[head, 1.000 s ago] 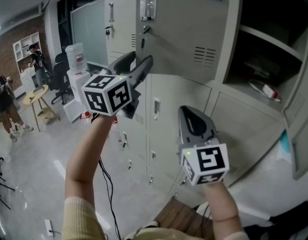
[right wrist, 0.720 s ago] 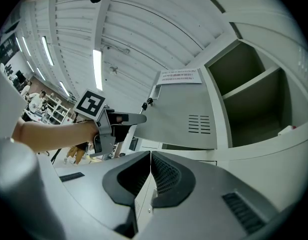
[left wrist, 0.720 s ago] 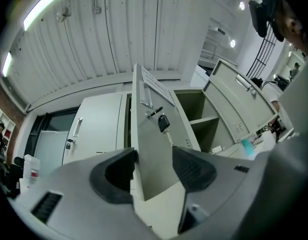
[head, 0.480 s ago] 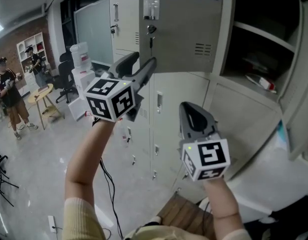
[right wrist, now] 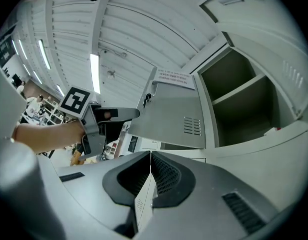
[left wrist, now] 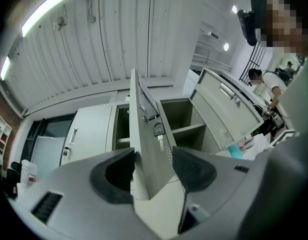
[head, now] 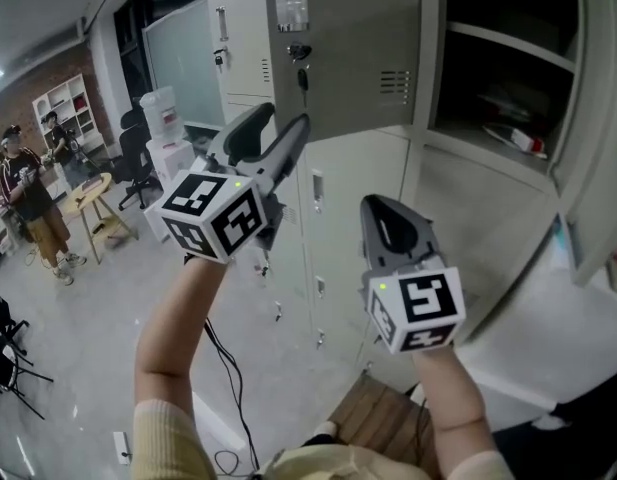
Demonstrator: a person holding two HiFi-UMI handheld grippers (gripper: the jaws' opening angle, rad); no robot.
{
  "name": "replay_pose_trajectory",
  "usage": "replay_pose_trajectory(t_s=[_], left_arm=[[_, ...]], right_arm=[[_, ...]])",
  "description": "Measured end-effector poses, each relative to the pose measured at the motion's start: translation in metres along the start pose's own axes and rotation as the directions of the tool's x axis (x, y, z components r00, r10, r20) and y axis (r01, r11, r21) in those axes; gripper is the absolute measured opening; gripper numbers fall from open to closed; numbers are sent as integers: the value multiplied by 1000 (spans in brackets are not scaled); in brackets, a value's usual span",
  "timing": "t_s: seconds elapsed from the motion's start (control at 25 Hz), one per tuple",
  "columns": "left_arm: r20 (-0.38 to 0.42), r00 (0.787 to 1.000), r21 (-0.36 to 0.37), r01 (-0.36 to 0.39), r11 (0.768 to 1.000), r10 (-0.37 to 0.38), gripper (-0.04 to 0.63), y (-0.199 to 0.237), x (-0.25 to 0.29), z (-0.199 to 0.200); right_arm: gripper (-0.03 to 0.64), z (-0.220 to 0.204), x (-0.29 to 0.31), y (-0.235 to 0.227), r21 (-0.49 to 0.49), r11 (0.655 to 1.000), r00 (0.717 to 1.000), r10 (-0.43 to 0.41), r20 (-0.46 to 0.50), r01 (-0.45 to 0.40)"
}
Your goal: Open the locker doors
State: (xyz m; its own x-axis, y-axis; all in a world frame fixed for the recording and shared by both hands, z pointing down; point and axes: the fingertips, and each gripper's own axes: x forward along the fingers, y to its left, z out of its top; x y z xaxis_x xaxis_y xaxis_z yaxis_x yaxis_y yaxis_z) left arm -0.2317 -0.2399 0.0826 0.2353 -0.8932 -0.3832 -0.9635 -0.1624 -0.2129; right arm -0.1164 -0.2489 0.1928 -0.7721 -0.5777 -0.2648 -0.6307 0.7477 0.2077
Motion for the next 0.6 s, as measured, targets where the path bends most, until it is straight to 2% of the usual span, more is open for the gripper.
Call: replay_pose_trajectory(t_s=[0.4, 0.6], left_arm=[[37, 994, 42, 98, 994, -100, 221, -58, -20, 21], [49, 989, 32, 140, 990, -141, 221, -81, -24, 28]], right_arm=[[3, 17, -15, 9, -32, 999, 999, 26, 40, -24], [3, 22, -25, 9, -38, 999, 999, 13, 38, -11]])
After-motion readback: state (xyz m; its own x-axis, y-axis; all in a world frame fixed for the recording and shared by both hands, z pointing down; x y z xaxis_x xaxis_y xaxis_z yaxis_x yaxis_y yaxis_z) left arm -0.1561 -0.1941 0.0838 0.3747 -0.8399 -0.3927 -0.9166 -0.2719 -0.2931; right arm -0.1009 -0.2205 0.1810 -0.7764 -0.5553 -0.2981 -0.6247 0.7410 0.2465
